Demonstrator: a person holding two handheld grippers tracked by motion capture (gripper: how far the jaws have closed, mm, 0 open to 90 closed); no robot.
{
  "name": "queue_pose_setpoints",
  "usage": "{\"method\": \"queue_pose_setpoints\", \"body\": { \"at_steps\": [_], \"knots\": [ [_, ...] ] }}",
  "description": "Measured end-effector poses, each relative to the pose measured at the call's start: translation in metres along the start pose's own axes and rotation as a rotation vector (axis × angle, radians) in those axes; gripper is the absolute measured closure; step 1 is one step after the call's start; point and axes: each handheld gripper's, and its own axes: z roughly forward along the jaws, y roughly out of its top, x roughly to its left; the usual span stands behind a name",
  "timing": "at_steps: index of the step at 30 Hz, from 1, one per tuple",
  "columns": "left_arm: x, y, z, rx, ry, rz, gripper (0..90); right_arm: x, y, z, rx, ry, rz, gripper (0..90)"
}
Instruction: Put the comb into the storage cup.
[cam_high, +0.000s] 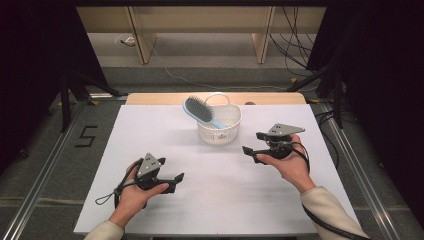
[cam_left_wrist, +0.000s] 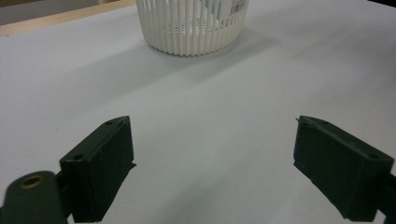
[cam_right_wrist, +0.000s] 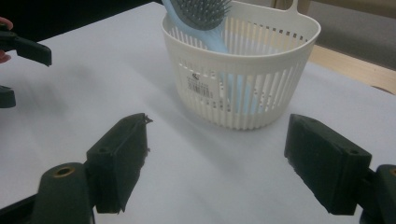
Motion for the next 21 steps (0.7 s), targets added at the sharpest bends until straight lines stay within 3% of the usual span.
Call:
{"method": "queue_pose_setpoints", "body": {
  "at_steps": [21],
  "knots": [
    [0.0, 0.0, 0.0, 0.0, 0.001, -0.001, 11.6, -0.003, -0.018, -0.022, 0.01, -0.012, 0.003, 21.7]
  ]
}}
